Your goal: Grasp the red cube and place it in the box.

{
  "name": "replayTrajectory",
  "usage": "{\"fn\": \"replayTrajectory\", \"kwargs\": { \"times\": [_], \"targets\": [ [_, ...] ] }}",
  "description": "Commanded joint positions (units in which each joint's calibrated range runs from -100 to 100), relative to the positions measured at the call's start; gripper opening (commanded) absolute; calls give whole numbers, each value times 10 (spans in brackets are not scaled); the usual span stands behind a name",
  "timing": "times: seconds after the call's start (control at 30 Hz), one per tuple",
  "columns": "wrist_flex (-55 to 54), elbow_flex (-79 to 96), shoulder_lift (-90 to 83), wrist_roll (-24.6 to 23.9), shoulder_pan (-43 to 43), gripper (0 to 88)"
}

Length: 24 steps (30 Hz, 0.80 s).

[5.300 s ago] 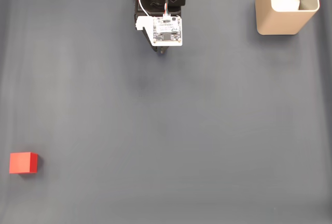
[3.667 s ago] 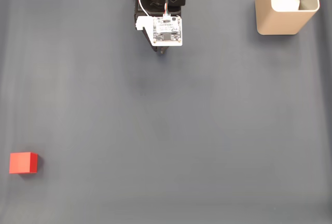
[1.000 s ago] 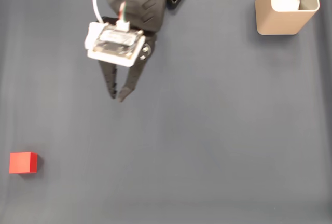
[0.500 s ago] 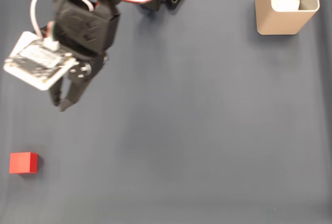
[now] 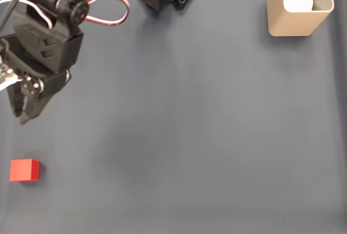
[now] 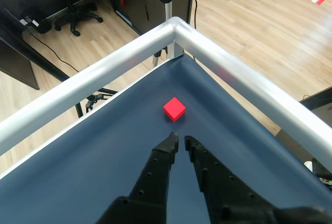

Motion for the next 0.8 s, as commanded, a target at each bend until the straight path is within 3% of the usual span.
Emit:
{"fn": "replayTrajectory", "kwargs": {
  "times": [0.0,0.77],
  "targets": [
    [3,-52,13,0,7,21],
    [23,-264,235,8,17,72]
  ]
}}
